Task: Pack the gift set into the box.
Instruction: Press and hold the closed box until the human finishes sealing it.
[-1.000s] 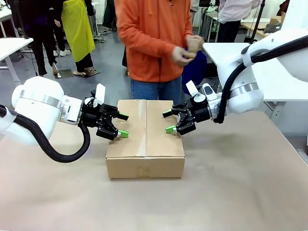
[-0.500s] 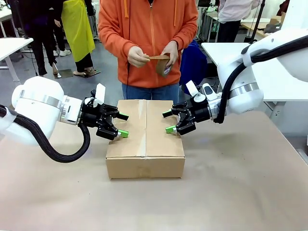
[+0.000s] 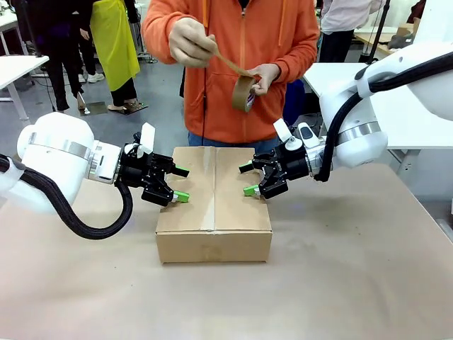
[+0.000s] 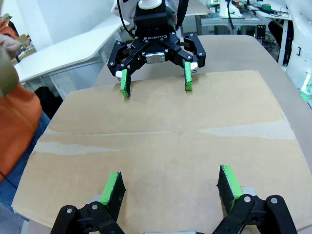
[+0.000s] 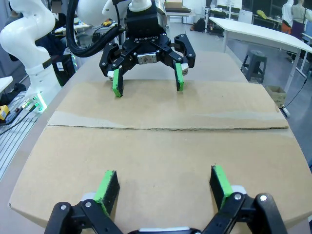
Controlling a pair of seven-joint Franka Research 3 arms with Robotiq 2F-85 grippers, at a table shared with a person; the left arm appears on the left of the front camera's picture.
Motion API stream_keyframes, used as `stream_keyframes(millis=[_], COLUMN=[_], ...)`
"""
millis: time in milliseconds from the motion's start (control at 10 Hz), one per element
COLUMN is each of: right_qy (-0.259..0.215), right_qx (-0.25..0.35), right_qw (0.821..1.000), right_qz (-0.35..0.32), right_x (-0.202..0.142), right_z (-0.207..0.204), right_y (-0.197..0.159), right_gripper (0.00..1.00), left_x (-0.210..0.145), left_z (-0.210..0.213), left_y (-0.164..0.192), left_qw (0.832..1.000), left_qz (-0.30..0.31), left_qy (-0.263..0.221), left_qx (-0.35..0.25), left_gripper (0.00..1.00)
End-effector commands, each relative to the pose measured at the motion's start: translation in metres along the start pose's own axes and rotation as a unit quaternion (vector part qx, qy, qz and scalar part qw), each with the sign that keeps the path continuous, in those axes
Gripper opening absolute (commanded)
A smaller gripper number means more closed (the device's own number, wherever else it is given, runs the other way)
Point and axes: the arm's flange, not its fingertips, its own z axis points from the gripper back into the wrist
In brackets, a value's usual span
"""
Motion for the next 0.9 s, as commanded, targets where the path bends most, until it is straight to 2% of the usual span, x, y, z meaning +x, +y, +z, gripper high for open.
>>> stream_keyframes(millis=[0, 800], right_qy=[0.004, 0.004], right_qx=[-0.002, -0.002], right_qw=[1.000, 1.000], right_qz=[0.002, 0.002], right_x=[-0.0009, -0.0009], right_z=[-0.0016, -0.0016], right_y=[0.0007, 0.0007], right_gripper=[1.00, 1.00], left_x=[-0.0031, -0.0031], left_z=[-0.0006, -0.0006], left_y=[-0.0022, -0.0022], left_qw=[1.000, 1.000], left_qz=[-0.006, -0.006], left_qy=[-0.003, -0.003], left_qx=[0.002, 0.002], left_gripper=[1.00, 1.00])
